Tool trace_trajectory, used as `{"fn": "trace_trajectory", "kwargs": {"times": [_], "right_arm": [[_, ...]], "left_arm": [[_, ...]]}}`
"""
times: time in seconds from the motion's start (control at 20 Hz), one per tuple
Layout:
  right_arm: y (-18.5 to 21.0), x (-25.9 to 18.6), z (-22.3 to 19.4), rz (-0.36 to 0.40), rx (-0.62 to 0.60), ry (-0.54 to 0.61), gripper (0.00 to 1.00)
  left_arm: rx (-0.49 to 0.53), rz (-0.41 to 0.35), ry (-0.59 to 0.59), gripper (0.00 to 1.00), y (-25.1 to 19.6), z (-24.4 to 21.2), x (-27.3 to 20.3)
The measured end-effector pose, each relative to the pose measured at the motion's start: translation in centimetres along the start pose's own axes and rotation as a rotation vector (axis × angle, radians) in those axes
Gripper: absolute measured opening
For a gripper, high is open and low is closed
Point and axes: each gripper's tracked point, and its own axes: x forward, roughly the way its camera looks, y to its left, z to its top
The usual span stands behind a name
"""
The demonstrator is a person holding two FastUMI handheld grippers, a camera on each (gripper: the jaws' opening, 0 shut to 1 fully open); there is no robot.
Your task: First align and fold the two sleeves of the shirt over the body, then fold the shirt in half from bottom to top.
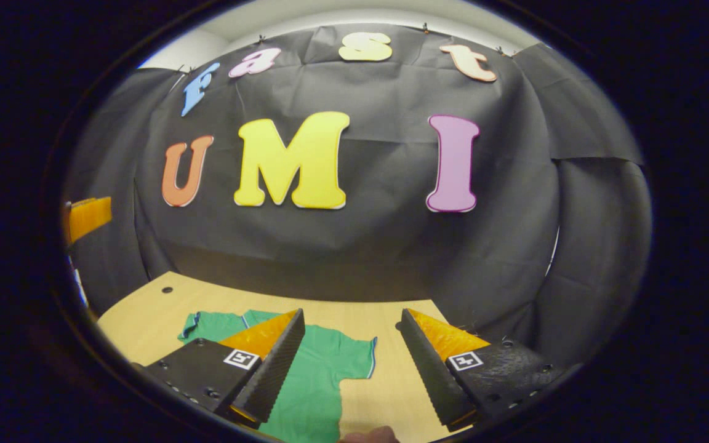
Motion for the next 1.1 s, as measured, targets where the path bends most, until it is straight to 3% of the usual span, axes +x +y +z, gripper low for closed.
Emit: {"fn": "trace_trajectory", "kwargs": {"times": [0.65,1.1], "right_arm": [[-4.0,15.1,-16.3,0.038,0.035,0.424,0.95],[-4.2,21.9,-22.0,0.048,0.062,0.571,0.95]], "left_arm": [[-0.004,0.040,0.065,1.00,-1.1,-2.1,2.0],[0.020,0.077,0.148,1.00,-0.1,-5.3,2.9]]}}
